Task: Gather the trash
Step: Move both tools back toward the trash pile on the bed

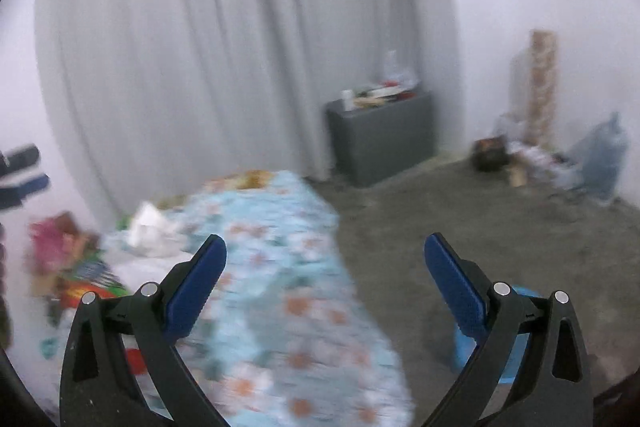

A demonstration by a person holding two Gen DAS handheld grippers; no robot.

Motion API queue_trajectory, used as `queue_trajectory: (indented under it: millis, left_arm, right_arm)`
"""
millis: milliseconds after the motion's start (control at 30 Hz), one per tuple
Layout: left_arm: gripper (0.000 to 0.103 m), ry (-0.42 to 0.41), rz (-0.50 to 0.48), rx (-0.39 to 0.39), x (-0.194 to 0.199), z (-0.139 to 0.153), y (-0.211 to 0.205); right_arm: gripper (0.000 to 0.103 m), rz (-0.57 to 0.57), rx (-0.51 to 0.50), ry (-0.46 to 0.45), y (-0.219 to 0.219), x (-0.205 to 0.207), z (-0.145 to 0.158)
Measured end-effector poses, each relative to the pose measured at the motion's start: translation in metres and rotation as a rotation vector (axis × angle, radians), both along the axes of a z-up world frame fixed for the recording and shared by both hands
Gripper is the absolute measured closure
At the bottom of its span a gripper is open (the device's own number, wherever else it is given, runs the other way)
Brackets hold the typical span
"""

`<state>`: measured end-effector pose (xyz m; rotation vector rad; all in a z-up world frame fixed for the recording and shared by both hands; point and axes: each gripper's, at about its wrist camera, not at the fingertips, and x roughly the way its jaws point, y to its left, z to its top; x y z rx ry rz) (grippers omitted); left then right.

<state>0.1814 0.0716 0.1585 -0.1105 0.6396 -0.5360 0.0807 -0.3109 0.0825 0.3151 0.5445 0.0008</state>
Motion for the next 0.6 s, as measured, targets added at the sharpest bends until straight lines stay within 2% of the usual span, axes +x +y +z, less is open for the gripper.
queue_trajectory:
  millis: [133,200,267,400,600]
  left_arm:
    - [0.006,0.006,0.015,0.011,0.01,-0.008,0.023]
    - [0.006,0.035,0.017,0.018,0.021,-0.016,0.032]
    - [0.006,0.071,0.02,0.035,0.036,-0.025,0.037]
    - [0.006,0.167,-0.037,0.099,0.072,-0.05,0.035]
    - [0.009,0.301,-0.08,0.19,0.125,-0.092,0.027]
  right_arm:
    - [0.008,0.132,0.19,0.063,0.011,0.032,-0.01]
    - [0.008,0.18,0.233,0.089,0.021,0.047,-0.016]
    - [0.008,0.226,0.253,0.111,0.033,0.058,-0.019]
    - [0.011,0.345,0.306,0.163,0.07,0.084,-0.021]
    - [0.026,0.474,0.349,0.244,0.117,0.131,-0.029]
